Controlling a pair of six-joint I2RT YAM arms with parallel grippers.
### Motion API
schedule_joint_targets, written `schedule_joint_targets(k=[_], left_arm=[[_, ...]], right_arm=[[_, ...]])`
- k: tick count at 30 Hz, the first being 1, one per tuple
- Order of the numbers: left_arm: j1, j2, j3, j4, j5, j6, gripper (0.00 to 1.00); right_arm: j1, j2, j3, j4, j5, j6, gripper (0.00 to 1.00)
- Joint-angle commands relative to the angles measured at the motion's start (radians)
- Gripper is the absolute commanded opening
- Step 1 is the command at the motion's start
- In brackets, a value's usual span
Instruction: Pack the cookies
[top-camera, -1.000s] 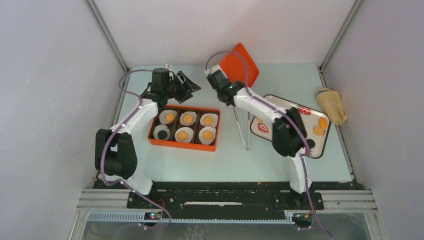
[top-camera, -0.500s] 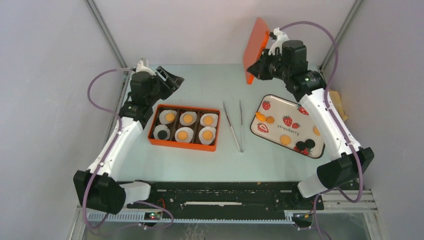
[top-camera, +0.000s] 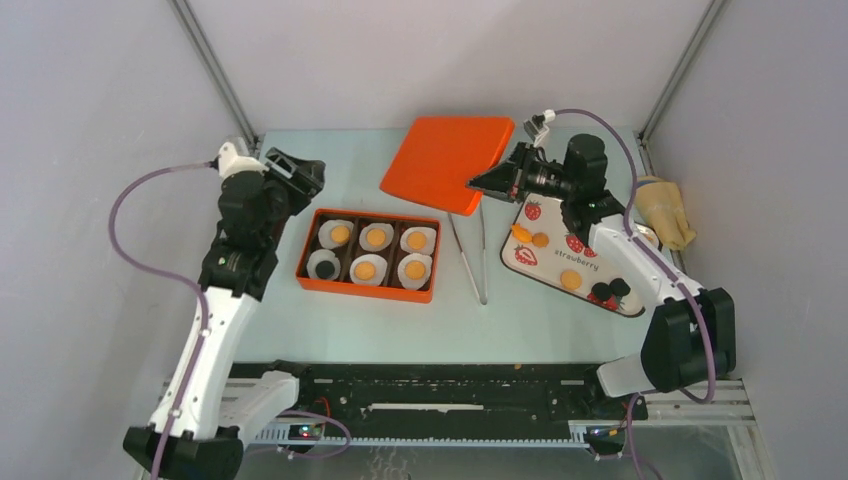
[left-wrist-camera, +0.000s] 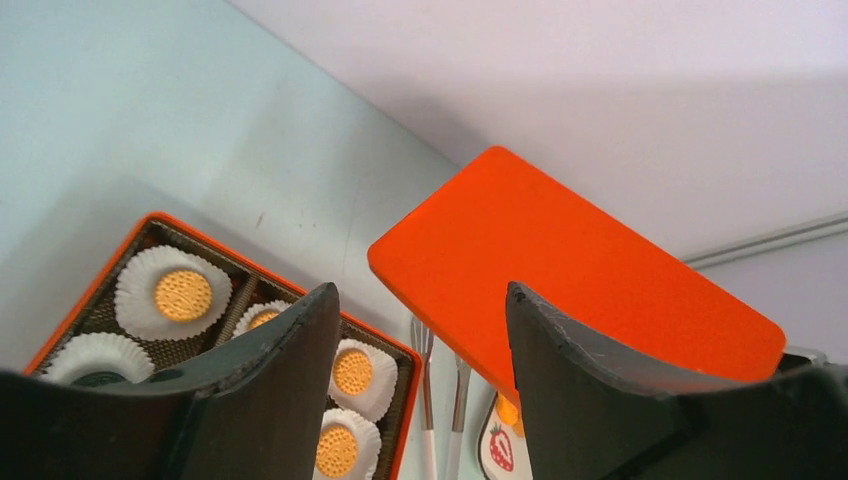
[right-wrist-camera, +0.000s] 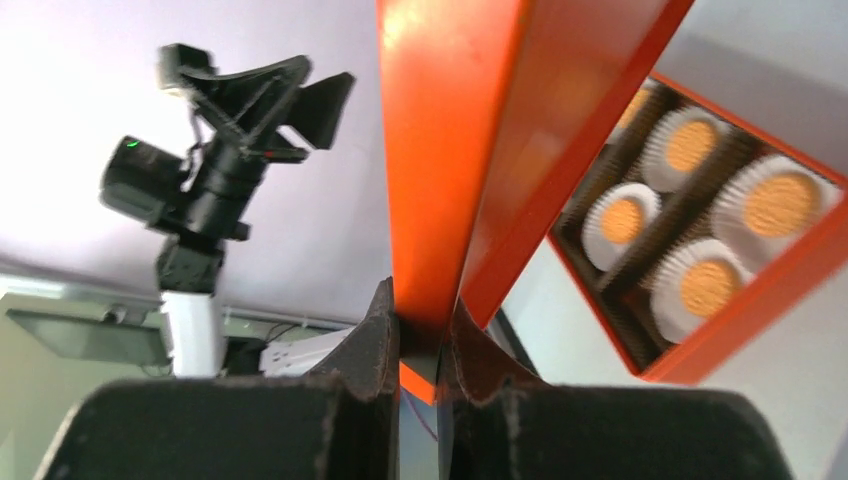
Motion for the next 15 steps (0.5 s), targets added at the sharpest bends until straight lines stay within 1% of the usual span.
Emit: schedule_joint_targets(k=[1,4,6,8,10,12,15], left_arm=[[0.008,-0.068,0.002,-0.054,-0.094,0.052,0.67],[0.011,-0.055,-0.003,-0.092,-0.164,0.047,0.68],[0.039,-0.029,-0.012,-0.118,-0.192,0.018,0.67],[0.082,-0.003,-0.047,-0.111,-0.184,-0.03,0.66],[0.096,0.02,-0.071,-0.114,-0.229,-0.042,0.65],[0.101,0.034,-0.084,-0.137,-0.285,-0.052,0.65],[0.108,0.031,-0.117,-0.13,-0.317,-0.058,0.65]], right_arm=[[0.011,-0.061,-0.081,0.676,-0.129,0.379,0.0],[0.07,0.03,-0.148,0.978,-0.114,0.589,0.0],[0.111,0.12,-0.169,1.175,-0.096,0.723,0.0],[0.154,0.233,-0.174,1.298,-0.068,0.809,0.0],[0.208,0.315,-0.159,1.355,-0.047,0.832,0.0],[0.257,0.42,-0.124,1.374,-0.034,0.83,0.0],[0.305,0.538,-0.043,1.387,-0.015,0.829,0.0]])
